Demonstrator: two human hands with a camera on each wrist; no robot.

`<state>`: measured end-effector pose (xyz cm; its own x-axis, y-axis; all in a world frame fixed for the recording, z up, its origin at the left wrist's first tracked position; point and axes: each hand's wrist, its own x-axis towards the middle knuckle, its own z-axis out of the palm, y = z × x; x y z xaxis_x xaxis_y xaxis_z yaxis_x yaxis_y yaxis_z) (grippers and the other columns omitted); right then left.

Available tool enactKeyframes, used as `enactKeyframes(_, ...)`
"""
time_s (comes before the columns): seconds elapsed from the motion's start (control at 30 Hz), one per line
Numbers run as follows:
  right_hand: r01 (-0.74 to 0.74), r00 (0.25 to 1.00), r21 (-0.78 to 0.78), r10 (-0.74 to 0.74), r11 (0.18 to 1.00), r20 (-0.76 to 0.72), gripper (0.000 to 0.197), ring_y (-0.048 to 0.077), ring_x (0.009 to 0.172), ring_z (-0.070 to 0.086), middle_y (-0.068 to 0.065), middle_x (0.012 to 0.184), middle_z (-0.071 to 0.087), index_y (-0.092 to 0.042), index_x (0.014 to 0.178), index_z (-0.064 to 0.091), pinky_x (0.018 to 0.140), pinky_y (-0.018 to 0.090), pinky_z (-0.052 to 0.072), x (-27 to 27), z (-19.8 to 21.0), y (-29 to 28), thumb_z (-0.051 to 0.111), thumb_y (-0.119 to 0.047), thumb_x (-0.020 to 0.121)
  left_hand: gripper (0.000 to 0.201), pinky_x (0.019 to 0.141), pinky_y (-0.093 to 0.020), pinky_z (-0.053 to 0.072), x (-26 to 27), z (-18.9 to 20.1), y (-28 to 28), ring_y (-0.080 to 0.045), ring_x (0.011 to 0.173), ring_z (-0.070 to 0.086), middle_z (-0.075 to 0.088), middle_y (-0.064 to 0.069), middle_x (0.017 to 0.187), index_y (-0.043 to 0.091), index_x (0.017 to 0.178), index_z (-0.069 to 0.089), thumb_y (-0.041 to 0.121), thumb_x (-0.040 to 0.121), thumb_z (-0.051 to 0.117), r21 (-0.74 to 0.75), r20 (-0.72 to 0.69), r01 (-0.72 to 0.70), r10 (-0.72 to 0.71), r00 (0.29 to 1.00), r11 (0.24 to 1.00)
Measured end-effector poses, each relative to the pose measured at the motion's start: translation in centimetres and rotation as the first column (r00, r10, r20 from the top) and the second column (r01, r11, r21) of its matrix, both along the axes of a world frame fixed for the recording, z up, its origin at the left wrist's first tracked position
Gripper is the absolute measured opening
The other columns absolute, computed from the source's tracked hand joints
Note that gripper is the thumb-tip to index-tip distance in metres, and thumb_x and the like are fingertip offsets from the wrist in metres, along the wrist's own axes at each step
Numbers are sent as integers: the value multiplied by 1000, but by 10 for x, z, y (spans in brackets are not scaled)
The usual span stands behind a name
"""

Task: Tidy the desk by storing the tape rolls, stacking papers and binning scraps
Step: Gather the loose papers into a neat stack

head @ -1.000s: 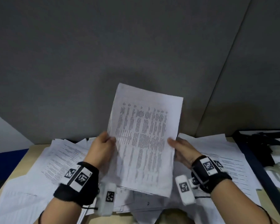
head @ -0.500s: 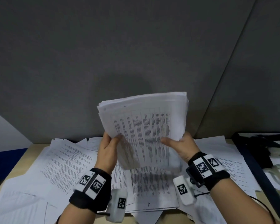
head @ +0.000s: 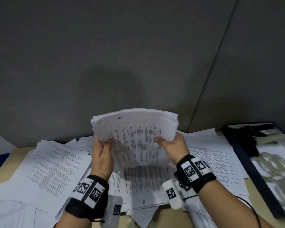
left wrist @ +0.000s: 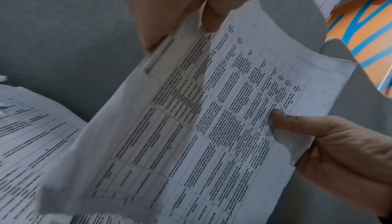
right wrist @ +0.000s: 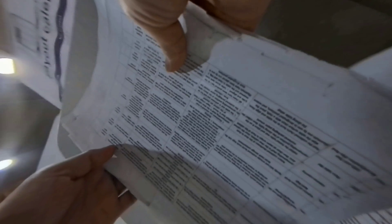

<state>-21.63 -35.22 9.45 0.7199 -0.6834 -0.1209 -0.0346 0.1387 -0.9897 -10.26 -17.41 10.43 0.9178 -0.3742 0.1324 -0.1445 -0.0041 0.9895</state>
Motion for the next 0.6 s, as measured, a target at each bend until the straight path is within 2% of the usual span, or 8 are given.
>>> enactKeyframes(0.07,1,1000,-12,-1,1000,6,23,0,82,66,-9,89,70,-16,100,65,65,11,52,0,5,-1,69,-2,82,28,75,-20,43,-2,2,1,1,90,53,55,10,100,14,123,46,14,95,46,-15,24,-1,1,1000,1000)
enactKeyframes(0.13,-4,1000,-12,4,1000,-29,30,5,89,67,-4,95,71,-15,105,64,73,17,54,-1,2,0,72,-1,79,35,74,-23,43,-2,-5,3,-5,90,53,54,8,98,12,116,45,21,83,49,13,21,-18,18,1000,1000)
enactKeyframes(0.2,-19,994,11,20,1000,-108,37,11,95,66,0,102,71,-14,109,63,80,24,55,-2,-9,-1,75,-2,76,38,73,-26,43,0,-18,3,-13,93,52,54,4,99,9,113,43,19,77,49,81,-30,-25,28,999,996)
enactKeyframes(0.3,-14,970,11,16,1000,-241,31,20,102,64,3,105,68,-9,112,63,81,25,51,-3,-29,-2,70,-6,82,32,87,-32,45,0,-38,0,-23,107,53,57,-5,113,8,123,45,2,92,46,243,-86,35,-14,996,969)
enactKeyframes(0.33,6,963,-8,-8,1000,-271,26,22,102,64,4,104,67,-9,110,63,82,26,49,-3,-33,-3,68,-8,84,29,89,-33,44,-1,-39,0,-23,108,54,58,-5,115,9,122,48,2,94,45,290,-76,42,-20,997,956)
enactKeyframes(0.43,28,970,-37,-36,999,-241,17,17,94,64,0,98,66,-17,104,62,86,28,49,-4,-29,-9,62,-9,89,19,78,-26,49,4,-27,1,-17,96,63,66,5,101,15,111,59,9,94,52,288,-70,78,-60,996,954)
enactKeyframes(0.5,11,981,8,-10,1000,-194,21,13,91,64,-2,97,67,-14,109,63,89,29,50,-7,-25,-16,61,-6,90,17,70,-22,53,8,-16,5,-13,87,69,72,6,95,17,106,65,11,91,59,201,-171,165,-132,976,966)
enactKeyframes(0.6,-8,985,55,18,998,-173,27,16,96,65,2,104,68,-7,114,63,90,29,50,-14,-28,-24,62,-1,88,18,77,-39,55,5,-19,8,-25,85,71,74,-5,96,17,106,66,12,89,60,212,-351,281,-195,916,936)
